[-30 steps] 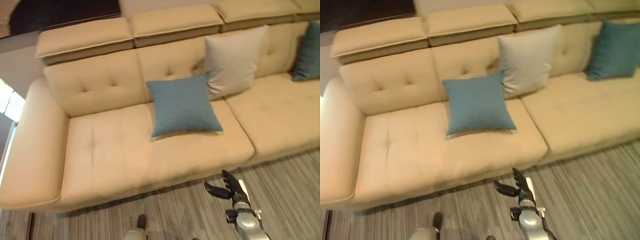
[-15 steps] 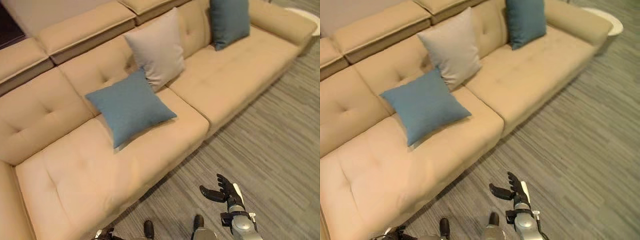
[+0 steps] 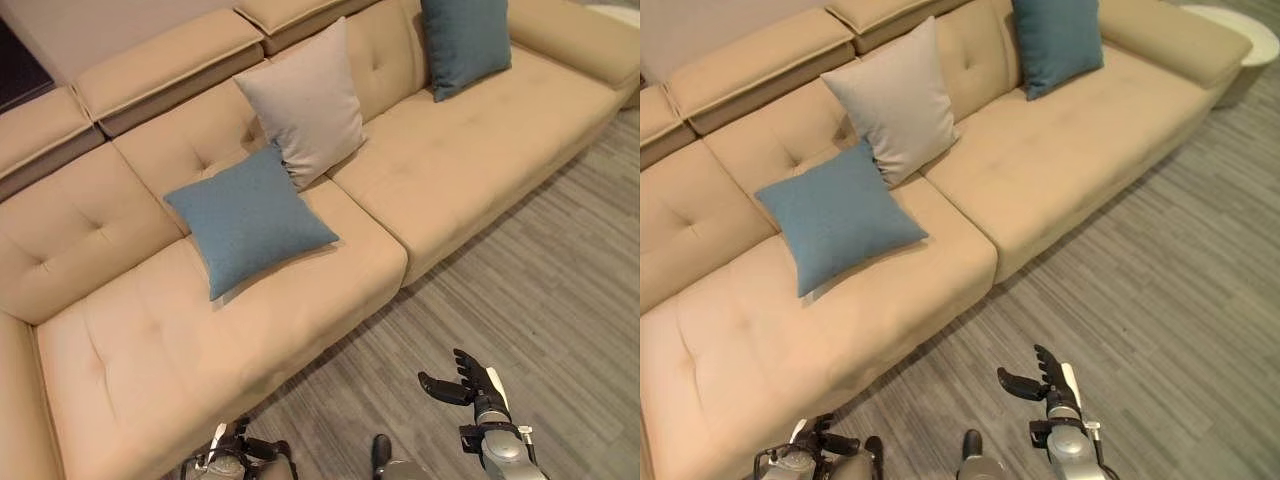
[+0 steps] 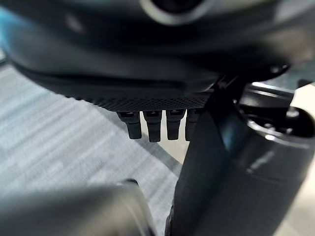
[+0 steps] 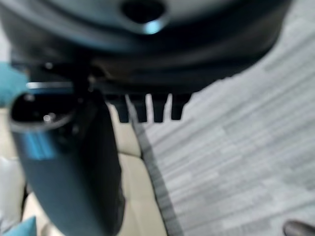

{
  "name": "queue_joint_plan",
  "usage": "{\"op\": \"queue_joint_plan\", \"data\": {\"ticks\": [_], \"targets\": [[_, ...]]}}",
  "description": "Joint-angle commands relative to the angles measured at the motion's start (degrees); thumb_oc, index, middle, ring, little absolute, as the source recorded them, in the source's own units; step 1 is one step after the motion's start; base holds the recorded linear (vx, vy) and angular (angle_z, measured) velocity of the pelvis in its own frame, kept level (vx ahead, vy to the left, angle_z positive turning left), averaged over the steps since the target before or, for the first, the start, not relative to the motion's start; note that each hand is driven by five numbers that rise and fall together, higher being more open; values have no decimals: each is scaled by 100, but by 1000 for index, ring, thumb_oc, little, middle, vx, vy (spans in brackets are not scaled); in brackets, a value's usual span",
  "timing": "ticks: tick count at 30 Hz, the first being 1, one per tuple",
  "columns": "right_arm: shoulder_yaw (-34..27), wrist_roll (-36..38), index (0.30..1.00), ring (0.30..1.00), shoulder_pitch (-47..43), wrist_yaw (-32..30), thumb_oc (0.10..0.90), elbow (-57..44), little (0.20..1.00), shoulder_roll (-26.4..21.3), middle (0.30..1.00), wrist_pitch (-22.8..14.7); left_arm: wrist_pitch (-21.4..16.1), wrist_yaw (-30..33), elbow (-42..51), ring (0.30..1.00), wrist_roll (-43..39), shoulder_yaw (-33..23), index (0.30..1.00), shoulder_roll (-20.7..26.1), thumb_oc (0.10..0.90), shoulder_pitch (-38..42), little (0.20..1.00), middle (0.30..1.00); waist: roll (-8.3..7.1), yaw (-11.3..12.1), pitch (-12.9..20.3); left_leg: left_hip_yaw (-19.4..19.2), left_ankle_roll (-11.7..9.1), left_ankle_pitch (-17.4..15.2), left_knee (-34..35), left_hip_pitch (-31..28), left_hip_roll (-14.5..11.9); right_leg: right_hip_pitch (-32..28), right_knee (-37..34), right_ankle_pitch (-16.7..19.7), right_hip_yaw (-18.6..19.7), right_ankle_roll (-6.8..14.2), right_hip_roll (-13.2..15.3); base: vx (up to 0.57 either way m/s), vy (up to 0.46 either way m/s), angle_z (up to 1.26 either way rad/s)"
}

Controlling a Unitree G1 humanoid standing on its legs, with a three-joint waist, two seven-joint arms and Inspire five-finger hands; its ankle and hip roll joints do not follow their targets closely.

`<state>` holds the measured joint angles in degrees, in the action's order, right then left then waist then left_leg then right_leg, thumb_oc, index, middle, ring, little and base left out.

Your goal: Pick up all the scattered cushions and arrange them neatly on the sofa.

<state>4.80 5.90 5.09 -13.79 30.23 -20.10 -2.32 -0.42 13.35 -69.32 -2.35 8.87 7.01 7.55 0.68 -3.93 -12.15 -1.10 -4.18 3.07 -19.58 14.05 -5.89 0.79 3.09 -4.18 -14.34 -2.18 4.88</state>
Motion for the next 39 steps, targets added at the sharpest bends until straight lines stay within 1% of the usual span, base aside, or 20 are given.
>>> {"op": "queue_joint_plan", "data": {"ticks": [1,2,4,7,13,14,15,16,17,18,19,20,21,22,23,24,26,28,31,39], "targets": [[-128,249,900,900,98,-280,800,-421,900,146,900,-493,-17,288,-156,900,-278,20,900,171,800,-270,900,900,12,228,236,-740,380,-493,794,239,438,-134,24,-402,281,494,31,259,-76,36],[-97,318,900,900,85,-359,800,-356,900,188,900,-502,-7,307,-182,900,-324,-10,900,177,800,-262,900,900,31,292,271,-866,328,-290,1164,284,512,-228,-22,-444,244,491,-70,346,-86,60],[-36,413,900,900,29,-325,800,-251,900,289,900,-467,11,273,-286,900,-383,-87,900,177,800,-294,900,900,52,399,318,-755,315,-153,1687,176,536,-373,-7,-547,288,502,-187,295,29,59],[-7,447,900,900,82,-283,800,-243,900,421,900,-463,96,287,-474,900,-390,-220,900,207,800,-385,900,900,30,392,501,-541,391,0,1877,-109,635,-514,66,-658,239,542,-176,243,90,-10],[-52,673,900,900,79,-214,800,-53,900,627,900,-432,157,242,-565,900,-457,-369,900,246,800,-526,900,900,-102,458,766,-474,561,-208,2008,-500,778,-636,187,-686,259,719,31,213,146,11],[-63,737,900,900,71,-165,800,3,900,708,900,-365,199,194,-593,900,-424,-377,900,293,800,-526,900,900,-157,479,752,-450,686,-331,2045,-703,840,-430,962,-708,254,817,190,199,276,30],[-65,751,900,900,51,-150,800,1,900,717,900,-363,208,197,-605,900,-412,-377,900,312,800,-520,900,900,-165,460,690,-455,744,-384,2051,-804,861,-174,1499,-493,243,931,318,174,295,33],[-95,745,900,900,31,-142,800,-17,900,712,900,-340,219,191,-598,900,-391,-377,900,323,800,-509,900,900,-181,431,616,-457,824,-429,2060,-896,932,-47,1931,-81,231,1109,489,64,167,27],[-96,745,900,900,29,-142,800,-16,900,711,900,-339,219,191,-599,900,-391,-378,900,321,800,-506,900,900,-169,435,627,-458,824,-423,2058,-877,920,-34,1915,-61,231,1106,476,70,152,27],[-119,751,900,900,31,-155,800,-48,900,713,900,-316,244,209,-600,900,-355,-354,900,347,800,-495,900,900,-156,378,543,-416,881,-446,2048,-942,949,104,2413,268,213,1172,601,113,158,23],[-143,749,900,900,115,-158,800,-191,900,730,900,-345,250,179,-603,900,-197,-267,900,399,800,-473,900,900,-81,311,468,-258,934,-496,2124,-1162,926,431,3108,281,210,1035,715,166,186,31],[-172,722,900,900,137,-182,800,-243,900,722,900,-371,251,180,-594,900,-52,-193,900,423,800,-460,900,900,-31,283,459,-195,939,-534,2154,-1227,870,586,3123,331,171,985,807,222,101,30],[-190,732,900,900,136,-198,800,-251,900,727,900,-386,244,182,-586,900,-13,-172,900,434,800,-455,900,900,-50,274,458,-158,909,-630,2202,-1337,877,589,3047,220,164,1022,965,121,-10,33],[-240,752,900,900,118,-228,800,-250,900,738,900,-422,214,195,-581,900,5,-155,900,466,800,-432,900,900,-25,275,411,-154,892,-597,2165,-1326,809,607,2817,271,8,960,1107,71,-40,41],[-240,752,900,900,117,-228,800,-249,900,738,900,-423,213,195,-581,900,5,-156,900,466,800,-431,900,900,-25,269,403,-147,891,-598,2165,-1334,808,594,2814,270,0,959,1107,64,-107,50],[-334,799,900,900,92,-297,800,-298,900,764,900,-454,168,216,-515,900,-137,-158,900,499,800,-316,900,900,-25,226,401,75,822,-668,2083,-1321,780,676,2229,119,129,906,1035,122,-133,51],[-413,905,900,900,87,-368,800,-221,900,767,900,-476,93,254,-432,900,-290,-138,900,487,800,-216,900,900,-105,128,408,324,776,-745,1953,-1300,832,702,1324,102,650,965,703,151,-167,68],[-431,917,900,900,100,-385,800,-176,900,736,900,-463,70,236,-386,900,-309,-83,900,486,800,-172,900,900,-191,42,410,545,733,-820,1914,-1378,934,718,888,99,1085,1018,443,141,-121,78],[-523,857,900,900,73,-429,800,-211,900,653,900,-492,38,263,-358,900,-86,26,900,508,800,-164,900,900,-280,51,527,614,682,-872,1913,-1361,994,465,416,190,1007,1091,470,115,-124,63],[-761,645,900,900,-462,-582,800,-417,900,-56,900,-634,-152,347,368,900,341,396,900,850,800,62,900,900,-195,96,761,686,550,-869,2153,-1543,794,166,108,113,874,1004,345,146,-111,9]]}}
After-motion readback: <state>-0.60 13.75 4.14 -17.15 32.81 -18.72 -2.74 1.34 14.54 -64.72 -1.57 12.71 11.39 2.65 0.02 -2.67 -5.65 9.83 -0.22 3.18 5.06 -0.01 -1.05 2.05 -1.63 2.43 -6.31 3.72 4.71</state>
